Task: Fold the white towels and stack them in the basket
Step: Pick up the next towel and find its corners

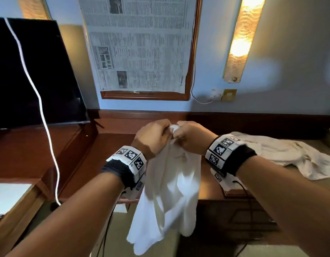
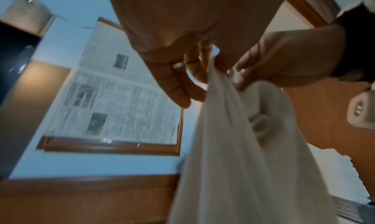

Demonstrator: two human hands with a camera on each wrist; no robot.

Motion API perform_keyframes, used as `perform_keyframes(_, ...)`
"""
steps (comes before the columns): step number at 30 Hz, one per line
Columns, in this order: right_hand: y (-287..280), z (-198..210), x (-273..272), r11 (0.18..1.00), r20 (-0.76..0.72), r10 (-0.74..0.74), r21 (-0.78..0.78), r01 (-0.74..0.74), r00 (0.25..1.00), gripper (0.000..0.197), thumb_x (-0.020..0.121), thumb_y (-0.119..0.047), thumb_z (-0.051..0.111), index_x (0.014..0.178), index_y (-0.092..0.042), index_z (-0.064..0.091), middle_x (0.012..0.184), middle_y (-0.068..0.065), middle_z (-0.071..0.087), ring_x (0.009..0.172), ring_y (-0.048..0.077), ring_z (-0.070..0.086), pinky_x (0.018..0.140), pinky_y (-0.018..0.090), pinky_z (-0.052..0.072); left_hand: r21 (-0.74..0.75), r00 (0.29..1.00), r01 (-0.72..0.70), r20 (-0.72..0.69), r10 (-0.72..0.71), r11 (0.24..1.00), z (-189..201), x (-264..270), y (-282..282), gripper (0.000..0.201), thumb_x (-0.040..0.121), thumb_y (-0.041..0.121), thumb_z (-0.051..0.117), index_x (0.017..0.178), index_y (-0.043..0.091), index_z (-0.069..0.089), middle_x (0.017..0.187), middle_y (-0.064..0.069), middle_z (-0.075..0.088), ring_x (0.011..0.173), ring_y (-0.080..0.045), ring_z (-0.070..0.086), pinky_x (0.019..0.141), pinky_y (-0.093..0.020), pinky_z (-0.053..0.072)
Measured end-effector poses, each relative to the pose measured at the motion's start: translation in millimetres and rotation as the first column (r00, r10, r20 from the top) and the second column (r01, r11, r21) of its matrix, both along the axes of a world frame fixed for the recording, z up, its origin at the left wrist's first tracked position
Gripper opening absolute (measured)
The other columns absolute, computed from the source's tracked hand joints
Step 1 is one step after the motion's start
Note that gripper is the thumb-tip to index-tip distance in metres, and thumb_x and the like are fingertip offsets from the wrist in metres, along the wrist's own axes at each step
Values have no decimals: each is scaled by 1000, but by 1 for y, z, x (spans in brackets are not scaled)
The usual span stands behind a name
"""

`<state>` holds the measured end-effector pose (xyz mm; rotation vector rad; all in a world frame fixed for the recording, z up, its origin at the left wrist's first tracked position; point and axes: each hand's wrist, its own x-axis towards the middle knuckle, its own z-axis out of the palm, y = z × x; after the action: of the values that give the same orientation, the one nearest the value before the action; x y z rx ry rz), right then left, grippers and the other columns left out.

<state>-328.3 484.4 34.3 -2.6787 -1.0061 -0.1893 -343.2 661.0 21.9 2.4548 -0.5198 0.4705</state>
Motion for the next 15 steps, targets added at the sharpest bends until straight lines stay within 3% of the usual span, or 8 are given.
perform_keyframes(2,19,10,-12,996,22,-69,-60,70,997,22,83,-26,48,69,-23,65,78,-6,46,77,18,47,71,33,43,-89,998,-58,21,60,994,-13,-17,14,12,99,29,54,105,21,61,94,-4,69,90,-34,63,73,-39,48)
perform_keyframes(5,38,25,-24,992,-4,-119,31,119,993,22,81,-26,46,66,-24,62,79,0,51,80,21,50,78,35,43,-173,985,-171,-50,165,970,-41,-43,32,11,93,30,57,103,25,55,87,4,63,87,-33,61,73,-38,49)
perform_keyframes(7,44,30,-23,983,25,-153,108,149,988,23,84,-21,48,67,-21,64,81,5,53,80,26,53,78,38,44,-148,966,-248,-114,232,958,-63,-57,43,11,89,30,56,97,24,50,88,2,62,88,-36,60,71,-39,49)
perform_keyframes(11,52,53,-20,936,118,-299,230,267,947,21,89,-8,53,90,-3,73,100,12,63,98,31,56,90,35,40,-53,917,-378,-163,365,924,-100,-82,60,15,86,29,56,89,21,43,91,1,57,86,-37,59,68,-39,47)
perform_keyframes(13,53,65,-21,896,134,-359,328,301,924,23,90,-8,53,94,-5,75,109,16,66,108,32,56,95,32,41,-19,884,-441,-185,430,897,-116,-91,70,13,87,27,55,98,21,51,97,0,62,90,-37,61,73,-40,50)
perform_keyframes(15,50,77,-22,847,113,-424,401,349,899,23,92,-11,55,101,-10,77,115,13,67,111,29,58,96,29,43,-36,839,-498,-273,471,867,-126,-96,85,6,88,24,51,92,20,51,89,0,61,86,-37,60,75,-40,51)
